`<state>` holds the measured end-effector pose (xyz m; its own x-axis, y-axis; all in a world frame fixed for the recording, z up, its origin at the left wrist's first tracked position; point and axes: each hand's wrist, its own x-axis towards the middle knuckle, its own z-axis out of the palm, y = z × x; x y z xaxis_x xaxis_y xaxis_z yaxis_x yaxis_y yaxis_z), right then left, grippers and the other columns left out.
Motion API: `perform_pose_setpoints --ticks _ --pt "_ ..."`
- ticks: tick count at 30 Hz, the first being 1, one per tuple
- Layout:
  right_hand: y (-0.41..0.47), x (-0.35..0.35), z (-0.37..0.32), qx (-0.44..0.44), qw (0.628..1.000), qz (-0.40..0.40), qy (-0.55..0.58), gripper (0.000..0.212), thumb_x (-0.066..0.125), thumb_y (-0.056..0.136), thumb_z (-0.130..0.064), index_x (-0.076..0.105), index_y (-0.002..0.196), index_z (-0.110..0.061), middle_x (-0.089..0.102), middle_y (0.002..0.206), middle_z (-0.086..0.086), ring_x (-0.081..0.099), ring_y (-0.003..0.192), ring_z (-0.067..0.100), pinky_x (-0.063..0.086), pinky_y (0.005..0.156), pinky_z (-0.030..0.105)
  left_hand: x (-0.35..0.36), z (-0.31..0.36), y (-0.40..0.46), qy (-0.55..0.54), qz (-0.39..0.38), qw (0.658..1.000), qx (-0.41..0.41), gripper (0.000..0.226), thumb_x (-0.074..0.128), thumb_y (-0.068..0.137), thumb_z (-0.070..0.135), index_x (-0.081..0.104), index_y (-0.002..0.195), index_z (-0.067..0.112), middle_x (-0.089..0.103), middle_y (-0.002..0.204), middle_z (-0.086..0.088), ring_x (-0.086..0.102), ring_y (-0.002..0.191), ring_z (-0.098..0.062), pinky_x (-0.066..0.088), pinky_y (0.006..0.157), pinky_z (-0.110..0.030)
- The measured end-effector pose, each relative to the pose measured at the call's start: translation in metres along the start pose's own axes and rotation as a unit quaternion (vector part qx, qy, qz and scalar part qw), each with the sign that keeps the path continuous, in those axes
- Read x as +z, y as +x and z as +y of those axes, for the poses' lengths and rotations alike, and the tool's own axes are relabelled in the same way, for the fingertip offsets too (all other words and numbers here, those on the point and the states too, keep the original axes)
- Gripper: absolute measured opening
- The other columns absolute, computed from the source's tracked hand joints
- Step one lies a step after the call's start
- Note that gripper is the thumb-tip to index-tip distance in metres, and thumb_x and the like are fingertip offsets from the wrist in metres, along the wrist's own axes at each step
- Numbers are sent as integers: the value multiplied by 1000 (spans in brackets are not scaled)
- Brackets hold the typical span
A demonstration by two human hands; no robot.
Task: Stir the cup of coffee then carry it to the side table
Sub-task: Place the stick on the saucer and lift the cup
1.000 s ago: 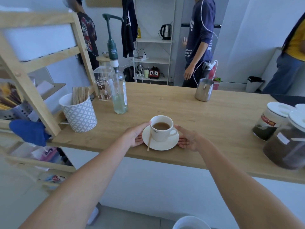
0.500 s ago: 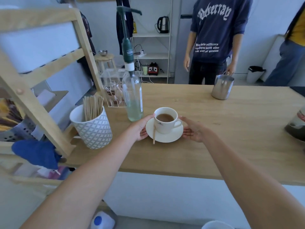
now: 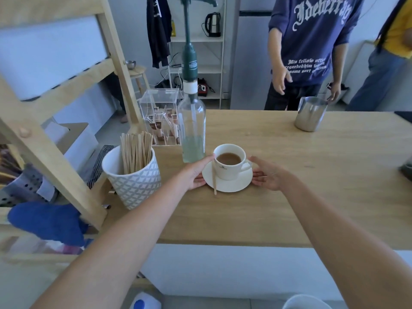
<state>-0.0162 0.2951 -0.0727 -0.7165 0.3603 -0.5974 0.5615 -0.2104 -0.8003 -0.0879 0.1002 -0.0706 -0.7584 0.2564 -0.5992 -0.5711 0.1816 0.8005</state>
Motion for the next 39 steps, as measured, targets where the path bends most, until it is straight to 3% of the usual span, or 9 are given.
perform_pose_setpoints --ticks 6,10,13,16,23,27,32,37,39 --pt "-5 1 4 -20 998 2 -63 38 54 87 -52 57 82 -14 58 82 2 56 77 15 46 91 32 -5 2 4 67 4 998 -11 71 72 73 61 52 118 10 58 102 -7 57 106 -23 50 97 -35" --pt "-10 4 8 -121 985 38 -120 40 32 95 -54 49 92 -18 48 77 -1 48 64 14 42 63 28 -5 3 3 155 72 984 56 92 58 75 72 38 144 13 51 136 -7 54 120 -28 49 95 -36" --pt "-7 4 13 -174 974 57 -134 41 25 96 -54 42 112 -20 44 80 -1 43 61 15 36 54 26 -3 9 4 112 83 980 139 71 44 90 63 45 141 13 55 133 -4 54 116 -23 45 100 -34" --pt "-5 4 17 -174 976 -2 -130 40 26 97 -52 41 117 -21 47 77 4 44 54 15 35 50 24 11 14 -1 -14 21 996 83 68 33 97 57 41 144 8 47 142 -7 48 124 -24 42 103 -34" --pt "-8 11 18 -130 988 -81 -21 29 32 101 -38 43 89 -13 50 73 10 51 55 21 44 54 30 38 3 -6 -116 31 991 63 71 32 94 64 53 136 10 57 135 -10 53 124 -26 46 98 -36" --pt "-9 10 18 -120 988 -93 0 26 35 100 -36 43 93 -13 52 72 11 55 60 23 48 59 31 41 1 -14 -109 41 991 67 76 30 91 68 50 139 12 56 136 -9 52 124 -25 46 103 -39" --pt "-17 8 12 -122 986 -114 3 27 38 100 -36 44 90 -12 54 73 14 59 64 23 53 53 26 40 9 -25 -98 50 991 81 82 30 88 73 54 134 10 59 132 -11 56 116 -24 50 85 -33" --pt "-36 6 -16 -168 979 -115 -15 30 36 100 -35 44 81 -13 54 72 14 60 63 24 55 56 27 38 35 -43 -71 48 990 108 77 28 92 68 52 133 8 57 127 -12 53 111 -24 48 93 -35" --pt "-44 5 -29 -184 976 -114 -15 30 36 100 -35 44 80 -14 55 72 15 61 63 24 56 61 30 38 49 -54 -59 52 989 121 80 27 90 71 51 134 9 56 130 -13 54 111 -25 52 84 -34"
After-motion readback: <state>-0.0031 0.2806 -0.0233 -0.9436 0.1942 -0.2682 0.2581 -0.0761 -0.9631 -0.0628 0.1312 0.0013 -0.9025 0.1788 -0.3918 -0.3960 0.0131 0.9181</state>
